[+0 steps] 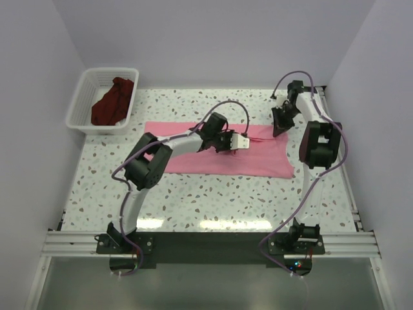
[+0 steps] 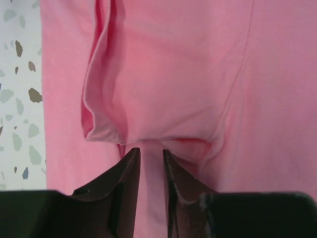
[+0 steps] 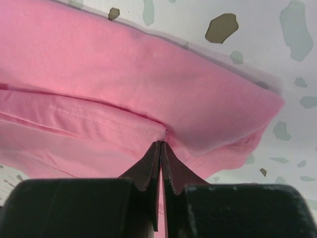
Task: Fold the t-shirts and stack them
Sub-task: Fold the tshirt
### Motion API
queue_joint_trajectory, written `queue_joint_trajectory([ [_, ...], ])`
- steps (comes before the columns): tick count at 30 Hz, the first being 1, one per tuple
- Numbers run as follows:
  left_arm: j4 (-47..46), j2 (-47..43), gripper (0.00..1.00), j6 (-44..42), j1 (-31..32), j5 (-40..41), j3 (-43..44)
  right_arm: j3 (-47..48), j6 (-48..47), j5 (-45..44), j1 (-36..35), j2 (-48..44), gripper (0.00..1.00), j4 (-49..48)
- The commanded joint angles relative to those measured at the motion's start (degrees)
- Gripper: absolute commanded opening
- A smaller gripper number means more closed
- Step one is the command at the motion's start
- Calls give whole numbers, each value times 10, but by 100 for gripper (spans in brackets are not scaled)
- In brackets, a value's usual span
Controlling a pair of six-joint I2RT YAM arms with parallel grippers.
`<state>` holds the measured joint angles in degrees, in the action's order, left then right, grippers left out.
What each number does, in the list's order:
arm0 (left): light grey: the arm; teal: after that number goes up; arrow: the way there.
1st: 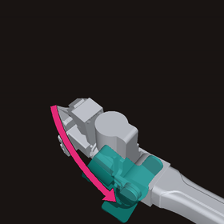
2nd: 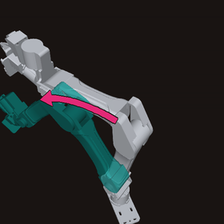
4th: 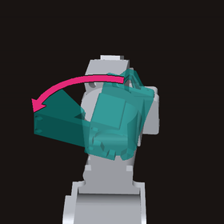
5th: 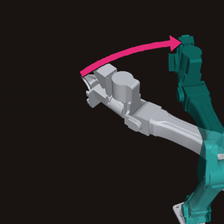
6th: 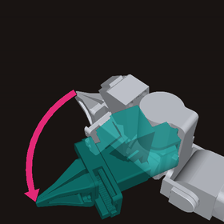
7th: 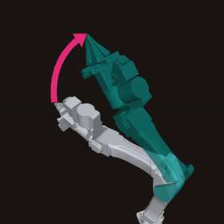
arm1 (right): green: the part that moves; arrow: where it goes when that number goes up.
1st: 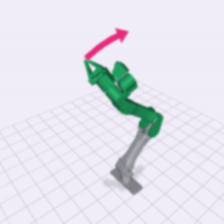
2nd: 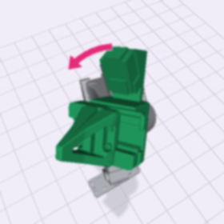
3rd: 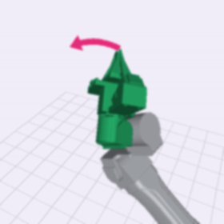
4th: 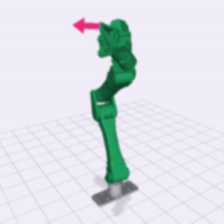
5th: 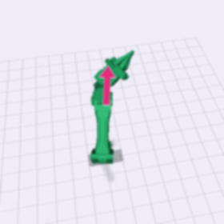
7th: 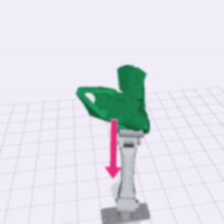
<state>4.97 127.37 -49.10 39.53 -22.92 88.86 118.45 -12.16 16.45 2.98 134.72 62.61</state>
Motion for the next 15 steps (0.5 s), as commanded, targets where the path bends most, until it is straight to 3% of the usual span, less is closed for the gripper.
queue_joint_trajectory([
  [1, 13, -59, 30, -9, -4, -14, -4, -8, -23, -19, -3, -15, 6, 14],
  [7, 29, -97, 34, 65, -25, -43, 9, -36, -47, -48, -3, -39, 14, 2],
  [8, 33, -97, 37, 80, -29, -46, 17, -38, -48, -48, -3, -48, 19, -1],
  [9, 44, -91, 38, 99, -30, -44, 28, -40, -48, -48, -3, -52, 35, -2],
  [10, 53, -84, 39, 109, -29, -34, 55, -39, -48, -43, -3, -55, 45, -2],
  [12, 98, -58, 40, 141, -31, -29, 94, -31, -48, -36, -3, -65, 55, 2],
  [15, 157, -34, 40, 180, -39, -57, 153, -31, -51, -27, -3, -91, 51, 1],
])
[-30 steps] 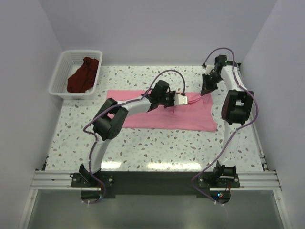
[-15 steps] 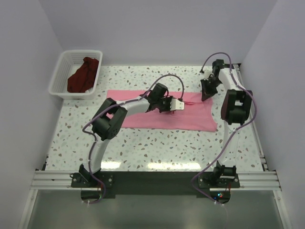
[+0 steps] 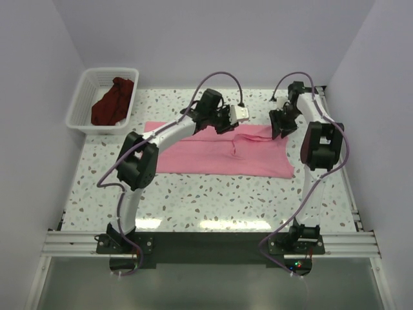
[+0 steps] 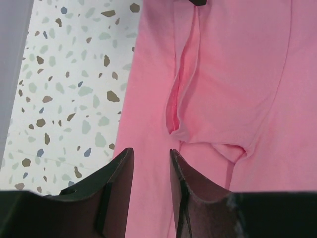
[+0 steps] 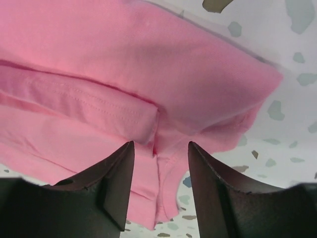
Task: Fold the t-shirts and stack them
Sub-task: Fold the tshirt
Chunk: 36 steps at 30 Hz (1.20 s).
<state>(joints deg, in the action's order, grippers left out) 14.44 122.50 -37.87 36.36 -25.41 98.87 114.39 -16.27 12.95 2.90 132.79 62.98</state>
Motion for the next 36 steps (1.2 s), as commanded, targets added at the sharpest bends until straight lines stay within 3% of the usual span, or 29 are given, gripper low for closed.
queue_joint_trajectory([
  [1, 66, 16, 40, 79, -9, -39, 60, 8, -10, 13, -2, -79, 50, -6],
  [5, 78, 20, 38, 143, -9, -67, 63, 8, -9, 31, -2, -97, 42, 3],
  [9, 88, 42, 36, 198, -9, -99, 83, 3, -10, 49, -2, -101, 40, 18],
  [16, 50, 68, 35, 299, -9, -130, 89, -33, -9, 65, -5, -109, 27, 18],
  [26, 59, 133, 34, 374, -45, -90, 139, -119, -20, 64, -12, -151, 30, 21],
  [29, 82, 107, 35, 357, -74, -115, 133, -175, -35, 55, -18, -188, 34, 23],
  [33, 97, 29, 40, 301, -125, -133, 45, -260, -46, 34, -58, -225, 38, 18],
  [36, 158, -22, 41, 231, -160, -134, 6, -297, -46, -12, -76, -233, 38, -7],
])
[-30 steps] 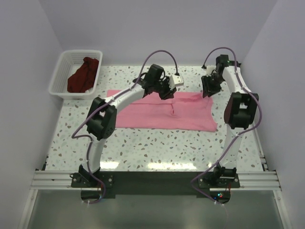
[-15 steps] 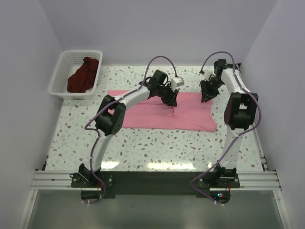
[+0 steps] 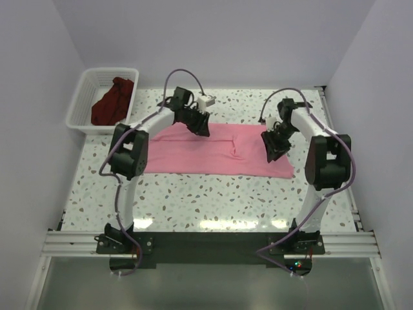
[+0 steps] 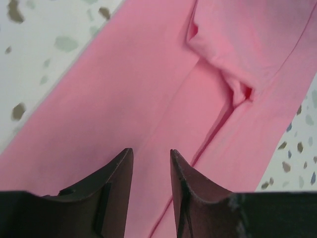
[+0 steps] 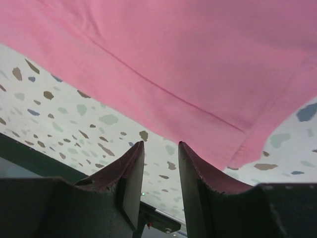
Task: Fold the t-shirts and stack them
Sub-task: Fold the tshirt
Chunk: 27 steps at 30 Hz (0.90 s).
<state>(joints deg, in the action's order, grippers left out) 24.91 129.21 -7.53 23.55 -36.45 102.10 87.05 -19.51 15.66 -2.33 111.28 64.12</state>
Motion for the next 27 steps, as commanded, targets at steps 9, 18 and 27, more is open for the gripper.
queue_joint_trajectory([
  [9, 175, -201, 38, -255, -99, 65, -155, 54, -45, -166, -26, 126, 35, -74],
  [18, 104, -287, 36, -344, -90, 167, -315, 449, -32, -216, -54, 333, 37, -65],
  [27, 31, -257, 33, -379, 3, 317, -361, 428, 0, -257, -67, 252, 65, -197],
])
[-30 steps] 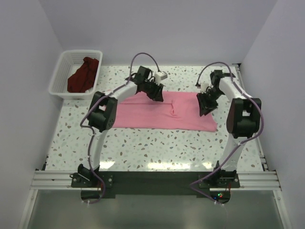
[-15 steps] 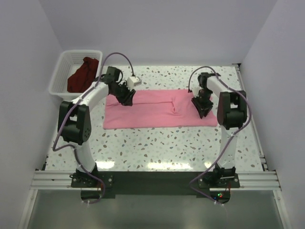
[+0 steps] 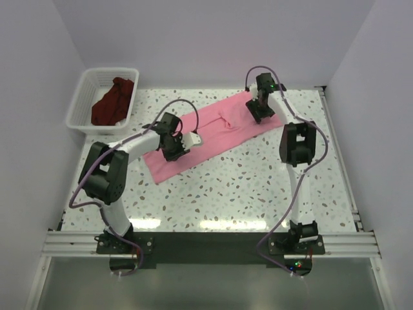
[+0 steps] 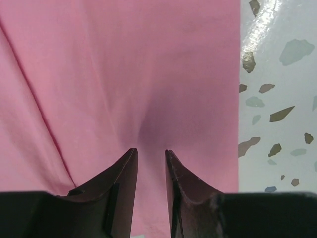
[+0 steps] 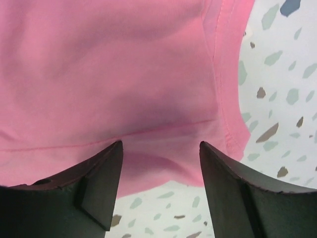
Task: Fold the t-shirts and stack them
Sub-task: Fold the tshirt
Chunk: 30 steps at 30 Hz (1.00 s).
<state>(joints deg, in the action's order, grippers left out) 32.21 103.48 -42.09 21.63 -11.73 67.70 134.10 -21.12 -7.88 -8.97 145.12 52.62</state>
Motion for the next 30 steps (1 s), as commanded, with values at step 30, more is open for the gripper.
queue_joint_trajectory([
  [30, 39, 66, 33, 219, 317, -219, 275, -220, 18, 186, 94, -273, 45, 108],
])
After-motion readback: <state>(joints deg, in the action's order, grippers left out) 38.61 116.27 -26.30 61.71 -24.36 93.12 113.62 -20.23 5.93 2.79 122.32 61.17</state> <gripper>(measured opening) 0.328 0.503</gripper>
